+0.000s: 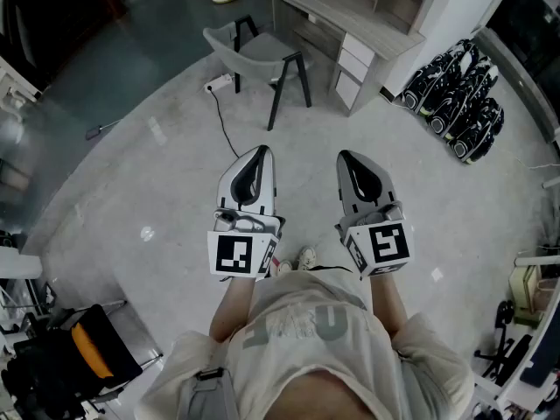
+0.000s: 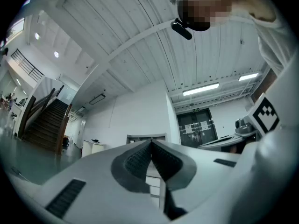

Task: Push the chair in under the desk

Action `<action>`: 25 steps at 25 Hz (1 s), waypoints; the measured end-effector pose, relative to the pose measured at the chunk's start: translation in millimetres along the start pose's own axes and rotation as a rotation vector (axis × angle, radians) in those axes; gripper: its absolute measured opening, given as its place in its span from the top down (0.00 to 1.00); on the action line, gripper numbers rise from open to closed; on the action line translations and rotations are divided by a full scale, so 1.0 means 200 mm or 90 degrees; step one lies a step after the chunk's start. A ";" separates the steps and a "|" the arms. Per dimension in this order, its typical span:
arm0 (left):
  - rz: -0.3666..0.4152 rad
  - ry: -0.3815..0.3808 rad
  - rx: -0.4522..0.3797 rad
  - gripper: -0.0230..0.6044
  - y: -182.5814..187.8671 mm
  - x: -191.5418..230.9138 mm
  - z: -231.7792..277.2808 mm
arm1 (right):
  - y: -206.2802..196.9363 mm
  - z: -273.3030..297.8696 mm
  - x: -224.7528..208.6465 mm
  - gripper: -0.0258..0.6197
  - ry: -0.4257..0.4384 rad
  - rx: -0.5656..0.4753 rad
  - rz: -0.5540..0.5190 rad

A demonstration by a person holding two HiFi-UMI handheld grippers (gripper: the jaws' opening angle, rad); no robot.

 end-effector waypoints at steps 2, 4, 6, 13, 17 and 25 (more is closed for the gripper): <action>0.001 0.002 0.004 0.94 0.00 0.00 0.01 | 0.00 0.01 -0.02 0.93 0.002 0.002 0.003; 0.002 0.003 0.007 0.94 -0.01 0.00 0.01 | -0.01 0.02 -0.03 0.93 0.005 0.003 0.001; 0.001 0.004 0.010 0.94 -0.01 0.00 0.02 | 0.00 0.03 -0.03 0.93 0.009 0.004 -0.004; -0.004 -0.001 0.020 0.94 -0.06 0.00 0.08 | -0.09 0.03 -0.10 0.93 -0.005 0.022 0.023; 0.006 -0.002 0.025 0.94 -0.11 -0.02 0.12 | -0.12 0.01 -0.18 0.93 -0.014 0.023 0.014; 0.036 0.028 0.050 0.94 -0.23 0.01 0.17 | -0.19 0.02 -0.32 0.93 -0.018 0.020 -0.002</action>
Point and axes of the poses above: the fingertips, and each gripper's own axes: z forward along the fingers, x to its left, y out of its top, the point moved 7 cm from there along -z, backward along the fingers, and after that the axes turned 4 degrees about y, right-handed, at the moved point
